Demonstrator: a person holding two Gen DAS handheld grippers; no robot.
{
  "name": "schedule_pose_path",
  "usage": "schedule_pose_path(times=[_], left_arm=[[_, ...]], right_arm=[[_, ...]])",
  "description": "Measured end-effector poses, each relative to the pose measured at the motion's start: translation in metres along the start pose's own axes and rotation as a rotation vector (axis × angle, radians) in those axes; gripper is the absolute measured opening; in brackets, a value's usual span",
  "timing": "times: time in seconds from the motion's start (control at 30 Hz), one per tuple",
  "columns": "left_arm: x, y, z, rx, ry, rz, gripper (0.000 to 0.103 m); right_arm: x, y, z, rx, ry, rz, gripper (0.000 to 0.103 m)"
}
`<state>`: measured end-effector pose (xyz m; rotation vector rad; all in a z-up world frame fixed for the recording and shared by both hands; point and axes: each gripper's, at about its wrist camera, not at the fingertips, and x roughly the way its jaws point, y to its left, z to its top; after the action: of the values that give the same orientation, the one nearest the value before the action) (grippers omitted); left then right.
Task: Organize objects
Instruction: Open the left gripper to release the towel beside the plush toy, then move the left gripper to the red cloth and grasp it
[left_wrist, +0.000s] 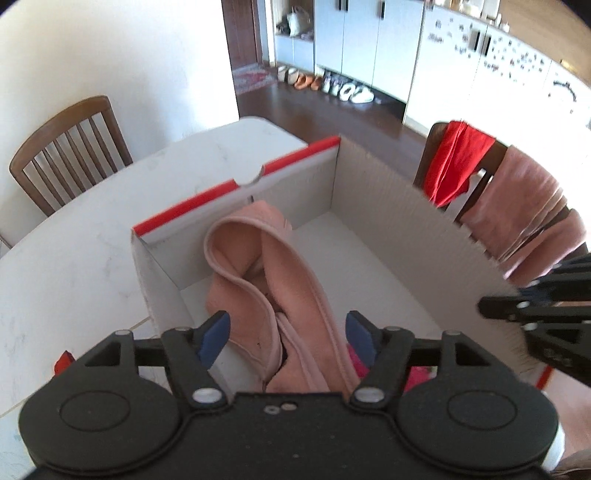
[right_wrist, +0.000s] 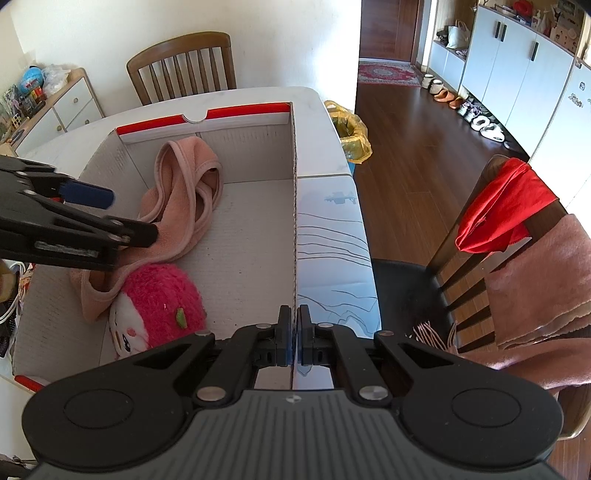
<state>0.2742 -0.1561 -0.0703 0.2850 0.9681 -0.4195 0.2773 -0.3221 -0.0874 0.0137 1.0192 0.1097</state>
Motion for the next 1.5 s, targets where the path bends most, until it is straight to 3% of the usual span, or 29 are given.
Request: schedule_pose_path(times=[0.23, 0.6, 0.9, 1.2, 1.5], left_arm=[[-0.031, -0.002, -0.003, -0.025, -0.092, -0.024, 0.075], [-0.074, 0.025, -0.026, -0.147, -0.192, -0.033, 0.102], [-0.079, 0.046, -0.044, -0.250, -0.191, 0.113, 0.102], [-0.079, 0.082, -0.072, -0.403, -0.178, 0.206, 0.102], [-0.057, 0.107, -0.103, -0.479, -0.128, 0.306, 0.102]], right_arm=[[-0.002, -0.001, 0.000, 0.001, 0.003, -0.003, 0.001], [-0.003, -0.001, 0.000, 0.000, 0.004, -0.006, 0.001], [-0.003, -0.002, 0.001, -0.007, 0.005, -0.009, 0.001], [-0.005, -0.002, 0.002, -0.016, 0.005, -0.008, 0.001], [-0.007, -0.001, 0.002, -0.016, 0.005, -0.006, 0.001]])
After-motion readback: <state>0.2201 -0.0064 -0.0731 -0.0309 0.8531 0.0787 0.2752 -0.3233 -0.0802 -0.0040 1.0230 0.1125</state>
